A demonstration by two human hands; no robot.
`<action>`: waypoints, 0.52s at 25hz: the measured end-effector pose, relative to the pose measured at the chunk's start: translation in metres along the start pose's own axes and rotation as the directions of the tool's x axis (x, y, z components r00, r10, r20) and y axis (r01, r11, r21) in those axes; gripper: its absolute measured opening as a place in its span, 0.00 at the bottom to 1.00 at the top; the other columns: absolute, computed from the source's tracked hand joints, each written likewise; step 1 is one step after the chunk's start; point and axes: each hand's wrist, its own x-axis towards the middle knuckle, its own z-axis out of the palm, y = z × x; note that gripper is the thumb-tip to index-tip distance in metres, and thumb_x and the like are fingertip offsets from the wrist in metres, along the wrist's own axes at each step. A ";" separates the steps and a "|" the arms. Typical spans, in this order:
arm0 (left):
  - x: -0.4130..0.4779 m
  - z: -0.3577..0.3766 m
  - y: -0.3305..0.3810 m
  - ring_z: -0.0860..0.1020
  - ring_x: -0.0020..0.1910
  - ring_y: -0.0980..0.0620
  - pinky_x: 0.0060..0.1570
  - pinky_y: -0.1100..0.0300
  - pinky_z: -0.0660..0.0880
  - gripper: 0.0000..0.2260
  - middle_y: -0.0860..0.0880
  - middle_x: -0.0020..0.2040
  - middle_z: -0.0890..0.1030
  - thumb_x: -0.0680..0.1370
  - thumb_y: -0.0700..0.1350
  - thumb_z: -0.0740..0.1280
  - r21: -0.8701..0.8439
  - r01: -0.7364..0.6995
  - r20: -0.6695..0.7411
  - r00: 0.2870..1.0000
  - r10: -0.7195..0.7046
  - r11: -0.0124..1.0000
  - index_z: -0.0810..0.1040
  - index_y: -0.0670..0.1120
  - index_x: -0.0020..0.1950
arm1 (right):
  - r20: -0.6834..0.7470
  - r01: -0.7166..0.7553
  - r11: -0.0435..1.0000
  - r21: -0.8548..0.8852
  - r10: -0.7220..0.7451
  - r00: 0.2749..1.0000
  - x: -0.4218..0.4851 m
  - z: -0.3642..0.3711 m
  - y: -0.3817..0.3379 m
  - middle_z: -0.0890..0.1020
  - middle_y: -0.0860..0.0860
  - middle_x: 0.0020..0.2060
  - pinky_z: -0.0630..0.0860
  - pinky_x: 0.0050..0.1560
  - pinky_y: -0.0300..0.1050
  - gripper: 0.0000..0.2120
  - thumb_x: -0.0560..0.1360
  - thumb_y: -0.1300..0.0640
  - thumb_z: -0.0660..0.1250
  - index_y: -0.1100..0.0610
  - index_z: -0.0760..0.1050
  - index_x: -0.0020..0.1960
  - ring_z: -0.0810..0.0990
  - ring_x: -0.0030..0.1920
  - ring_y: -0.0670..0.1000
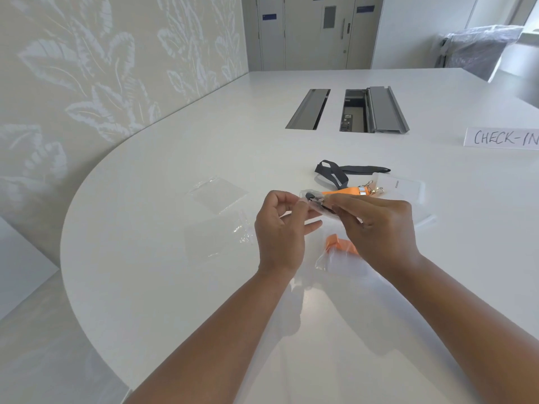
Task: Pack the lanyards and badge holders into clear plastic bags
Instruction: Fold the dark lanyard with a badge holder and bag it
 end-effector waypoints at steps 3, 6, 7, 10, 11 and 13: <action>0.002 -0.002 -0.003 0.85 0.43 0.41 0.39 0.50 0.83 0.07 0.36 0.46 0.82 0.75 0.42 0.68 0.068 -0.008 -0.022 1.000 0.009 0.998 0.75 0.40 0.48 | 0.047 0.027 1.000 -0.015 -0.026 0.999 -0.004 0.004 0.004 0.87 0.51 0.36 0.77 0.27 0.47 0.08 0.72 0.68 0.71 0.59 0.86 0.46 0.84 0.31 0.54; 0.003 -0.001 -0.004 0.85 0.40 0.44 0.37 0.51 0.83 0.02 0.38 0.44 0.82 0.77 0.37 0.67 0.128 0.001 -0.061 0.998 0.007 0.992 0.76 0.39 0.46 | 0.079 0.018 0.999 -0.050 -0.014 0.997 -0.004 0.005 0.005 0.87 0.51 0.35 0.76 0.27 0.42 0.07 0.72 0.66 0.72 0.57 0.86 0.46 0.82 0.29 0.54; 0.004 -0.001 -0.005 0.85 0.40 0.45 0.37 0.52 0.83 0.03 0.39 0.44 0.82 0.78 0.37 0.67 0.142 -0.002 -0.061 0.998 0.011 0.990 0.76 0.39 0.45 | 0.085 0.009 0.997 -0.072 -0.003 0.996 -0.004 0.005 0.003 0.87 0.51 0.34 0.74 0.27 0.41 0.06 0.72 0.64 0.73 0.57 0.86 0.47 0.82 0.28 0.54; 0.003 0.000 -0.008 0.85 0.40 0.46 0.37 0.55 0.83 0.05 0.41 0.43 0.82 0.80 0.39 0.67 0.169 -0.031 -0.029 0.999 0.037 0.985 0.77 0.41 0.45 | 0.084 -0.033 0.994 -0.102 0.041 0.996 -0.004 0.007 0.002 0.87 0.50 0.38 0.76 0.29 0.43 0.07 0.72 0.55 0.75 0.55 0.86 0.49 0.84 0.33 0.53; 0.002 0.000 -0.008 0.85 0.40 0.45 0.37 0.55 0.83 0.05 0.41 0.43 0.82 0.80 0.40 0.67 0.174 -0.037 -0.023 0.999 0.042 0.984 0.77 0.41 0.45 | 0.090 -0.055 0.995 -0.083 0.062 0.994 -0.004 0.008 0.002 0.87 0.50 0.40 0.77 0.30 0.44 0.08 0.73 0.54 0.74 0.55 0.86 0.50 0.84 0.36 0.52; 0.002 0.001 -0.009 0.85 0.40 0.45 0.37 0.56 0.83 0.05 0.41 0.42 0.82 0.80 0.40 0.67 0.168 -0.038 -0.025 0.999 0.043 0.985 0.77 0.42 0.45 | 0.114 -0.108 0.994 -0.032 0.111 0.987 -0.005 0.008 0.002 0.86 0.48 0.41 0.75 0.32 0.43 0.07 0.75 0.54 0.73 0.53 0.86 0.50 0.84 0.39 0.51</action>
